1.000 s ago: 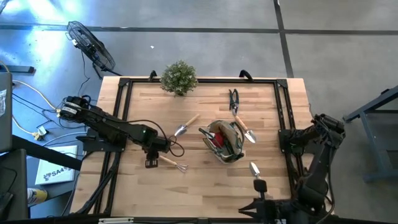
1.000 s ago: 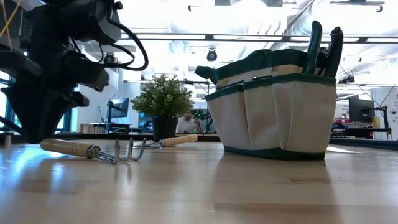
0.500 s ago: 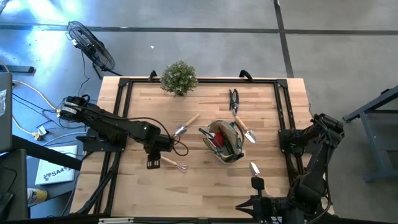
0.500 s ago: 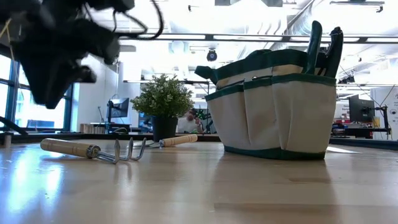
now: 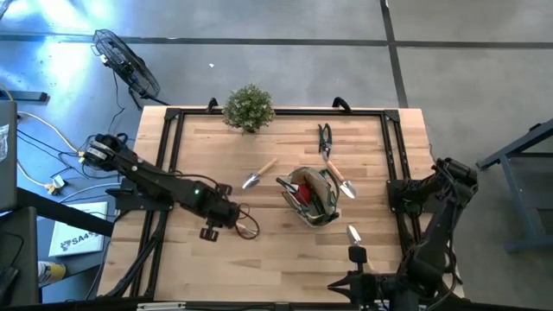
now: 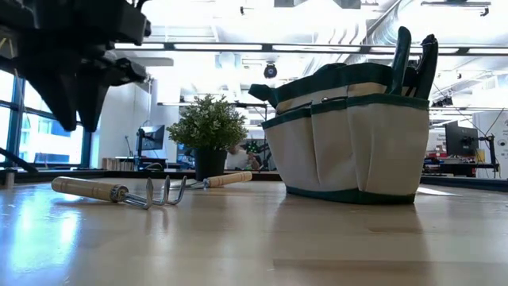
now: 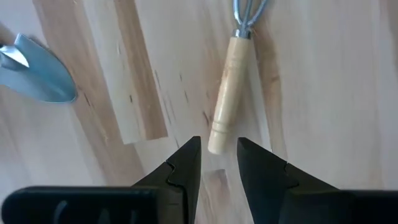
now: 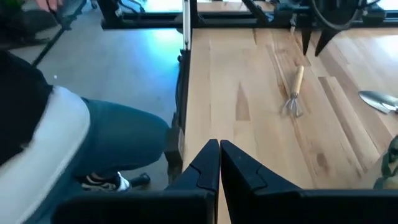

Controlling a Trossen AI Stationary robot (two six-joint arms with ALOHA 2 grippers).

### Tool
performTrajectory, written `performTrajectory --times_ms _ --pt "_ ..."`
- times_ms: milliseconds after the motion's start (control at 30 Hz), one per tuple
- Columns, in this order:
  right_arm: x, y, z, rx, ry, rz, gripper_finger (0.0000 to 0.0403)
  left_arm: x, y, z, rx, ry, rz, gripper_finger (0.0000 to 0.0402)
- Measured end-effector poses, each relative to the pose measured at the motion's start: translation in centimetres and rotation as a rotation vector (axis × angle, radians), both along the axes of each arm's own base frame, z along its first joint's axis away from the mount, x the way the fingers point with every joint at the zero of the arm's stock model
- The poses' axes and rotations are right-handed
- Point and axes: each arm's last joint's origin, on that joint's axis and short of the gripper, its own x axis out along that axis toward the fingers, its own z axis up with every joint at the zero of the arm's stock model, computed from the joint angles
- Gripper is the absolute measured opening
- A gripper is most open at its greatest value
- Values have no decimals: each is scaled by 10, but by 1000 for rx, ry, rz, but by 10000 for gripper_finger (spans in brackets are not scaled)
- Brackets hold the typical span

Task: Pick & Place Garden tools in Gardening bag
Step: Put the brown rake into the green bag

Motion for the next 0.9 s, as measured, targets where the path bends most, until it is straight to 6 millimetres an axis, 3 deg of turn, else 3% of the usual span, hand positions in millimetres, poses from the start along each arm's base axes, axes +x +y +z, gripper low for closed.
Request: performTrajectory --times_ms 167,900 --pt "3 -1 -10 9 -6 -9 4 2 -3 -10 36 -38 -1 100" --pt "14 -6 -11 43 -1 -19 4 -4 0 -38 45 -68 -75 100"
